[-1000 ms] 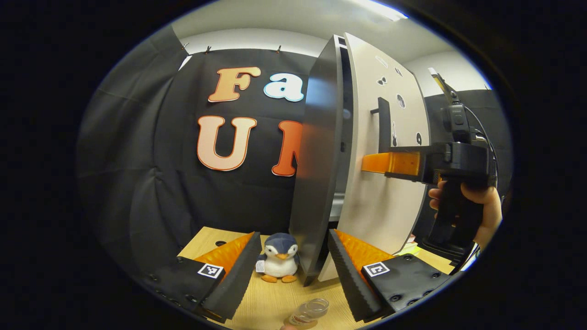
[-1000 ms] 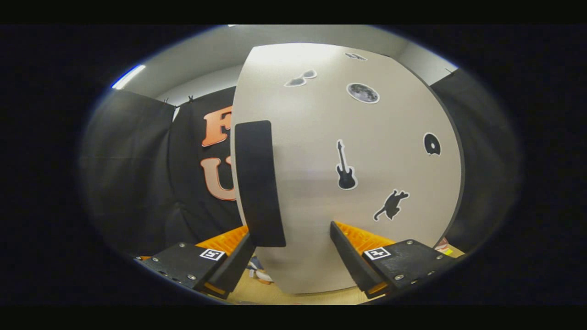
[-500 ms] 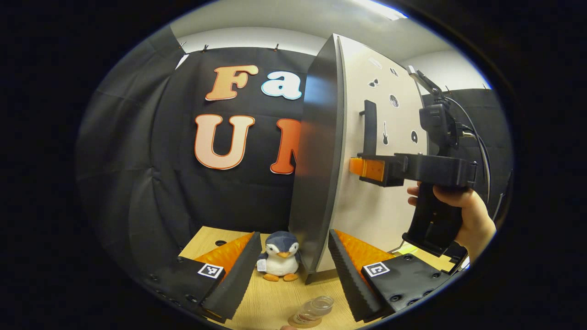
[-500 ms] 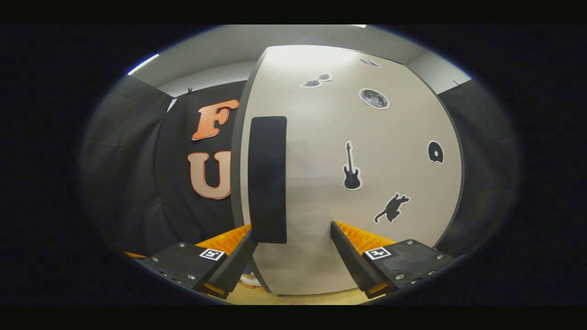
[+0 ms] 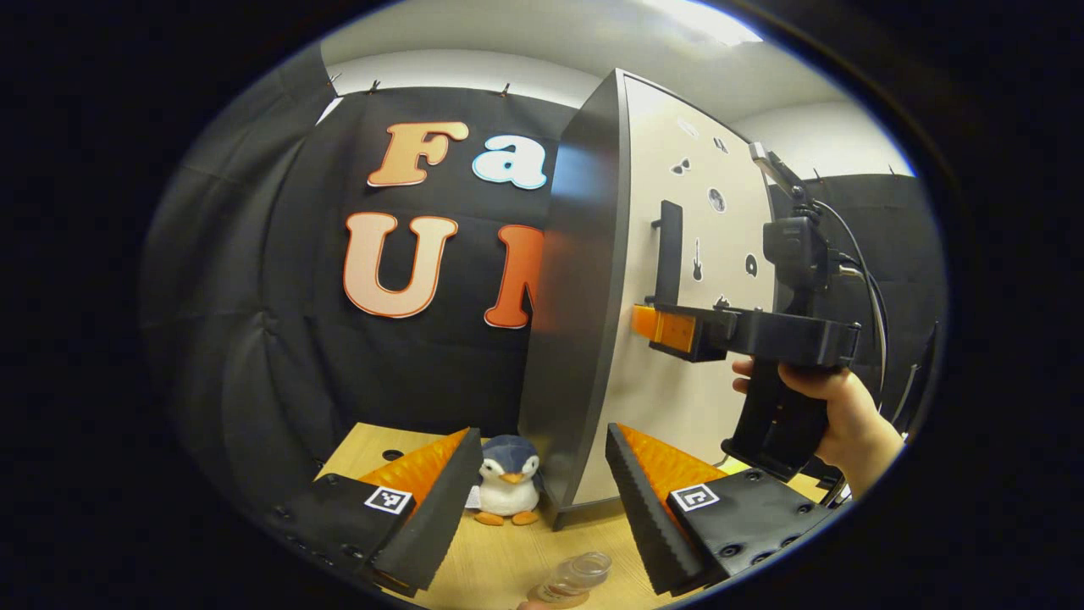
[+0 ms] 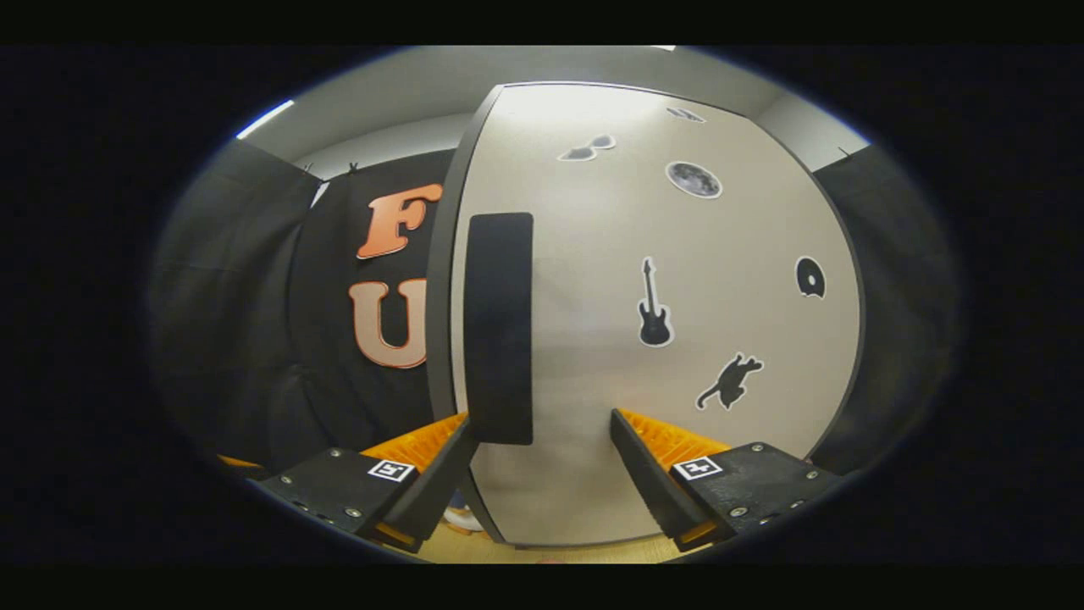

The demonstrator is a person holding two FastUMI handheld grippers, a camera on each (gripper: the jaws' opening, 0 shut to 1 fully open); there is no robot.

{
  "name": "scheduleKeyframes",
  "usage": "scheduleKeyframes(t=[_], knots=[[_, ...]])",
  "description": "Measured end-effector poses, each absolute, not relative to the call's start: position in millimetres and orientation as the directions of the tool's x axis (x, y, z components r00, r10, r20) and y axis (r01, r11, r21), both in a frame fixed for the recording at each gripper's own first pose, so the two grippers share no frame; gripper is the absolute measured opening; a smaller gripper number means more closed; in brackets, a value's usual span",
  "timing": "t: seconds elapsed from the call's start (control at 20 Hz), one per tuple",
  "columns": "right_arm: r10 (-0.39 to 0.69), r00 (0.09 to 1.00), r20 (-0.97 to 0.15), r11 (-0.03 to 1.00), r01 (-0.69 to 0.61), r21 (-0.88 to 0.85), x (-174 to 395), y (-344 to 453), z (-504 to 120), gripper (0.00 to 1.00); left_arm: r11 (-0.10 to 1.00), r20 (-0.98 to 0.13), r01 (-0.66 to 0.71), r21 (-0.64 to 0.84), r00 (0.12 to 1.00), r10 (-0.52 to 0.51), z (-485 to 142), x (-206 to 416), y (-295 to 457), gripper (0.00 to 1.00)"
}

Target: Open the cabinet door with the right hand, grasp the bottle in the cabinet with the left hand and place it on the coaster, then close the cabinet door with the right hand.

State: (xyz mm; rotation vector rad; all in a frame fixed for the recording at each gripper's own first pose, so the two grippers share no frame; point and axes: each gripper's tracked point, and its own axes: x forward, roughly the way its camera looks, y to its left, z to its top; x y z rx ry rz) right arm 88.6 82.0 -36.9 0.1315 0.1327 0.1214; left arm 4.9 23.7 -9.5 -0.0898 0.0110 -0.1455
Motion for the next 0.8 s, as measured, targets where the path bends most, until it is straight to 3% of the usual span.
scheduleKeyframes(t=[0.35,0.8], knots=[[0.278,0.955,-0.106,0.956,-0.264,0.127,19.6,83.2,-17.3,0.95,0.996,0.019,-0.015,-0.089,1.000,0.017,4.8,-12.7,25.1,0.94],[0.246,0.967,-0.059,0.963,-0.238,0.126,-74.3,-8.9,14.4,0.95,0.993,0.006,-0.087,-0.085,0.996,0.088,24.0,-33.6,-5.0,0.95]])
